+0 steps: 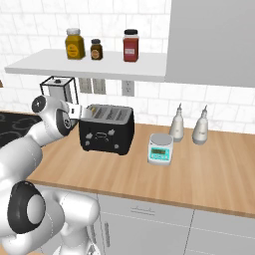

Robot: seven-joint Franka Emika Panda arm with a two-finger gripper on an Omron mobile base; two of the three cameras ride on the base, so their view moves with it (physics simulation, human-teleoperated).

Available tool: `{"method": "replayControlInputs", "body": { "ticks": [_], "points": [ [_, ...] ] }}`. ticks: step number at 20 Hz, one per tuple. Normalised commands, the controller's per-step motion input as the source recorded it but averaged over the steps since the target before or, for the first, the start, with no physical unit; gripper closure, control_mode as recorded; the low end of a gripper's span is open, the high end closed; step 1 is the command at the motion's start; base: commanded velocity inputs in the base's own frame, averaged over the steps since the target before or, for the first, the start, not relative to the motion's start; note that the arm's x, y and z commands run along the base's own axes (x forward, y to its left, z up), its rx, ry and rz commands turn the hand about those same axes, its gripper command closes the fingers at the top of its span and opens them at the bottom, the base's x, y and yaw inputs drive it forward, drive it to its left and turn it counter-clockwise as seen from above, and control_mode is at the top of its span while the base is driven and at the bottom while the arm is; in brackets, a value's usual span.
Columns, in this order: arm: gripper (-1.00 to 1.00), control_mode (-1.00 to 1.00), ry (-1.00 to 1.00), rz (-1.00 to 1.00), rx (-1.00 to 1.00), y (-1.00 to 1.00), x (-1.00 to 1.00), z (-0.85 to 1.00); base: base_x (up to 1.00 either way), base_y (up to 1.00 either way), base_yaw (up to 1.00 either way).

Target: Start the toaster. Once the lever pops up, take the bread to the plate on the dining counter.

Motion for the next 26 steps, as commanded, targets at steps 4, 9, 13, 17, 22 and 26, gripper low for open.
{"method": "replayControlInputs", "body": {
  "ticks": [4,9,13,17,22,26],
  "points": [
    [-1.00,-1.00,0.00,0.00,0.00,0.00,0.00,0.00,0.00,0.00,0.00],
    [-1.00,-1.00,0.00,0.00,0.00,0.00,0.00,0.00,0.00,0.00,0.00],
    [-1.00,-1.00,0.00,0.00,0.00,0.00,0.00,0.00,0.00,0.00,0.00],
    [-1.00,-1.00,0.00,0.00,0.00,0.00,0.00,0.00,0.00,0.00,0.00],
    [-1.00,-1.00,0.00,0.00,0.00,0.00,0.00,0.00,0.00,0.00,0.00],
    [-1.00,-1.00,0.00,0.00,0.00,0.00,0.00,0.00,0.00,0.00,0.00]
  ]
}}
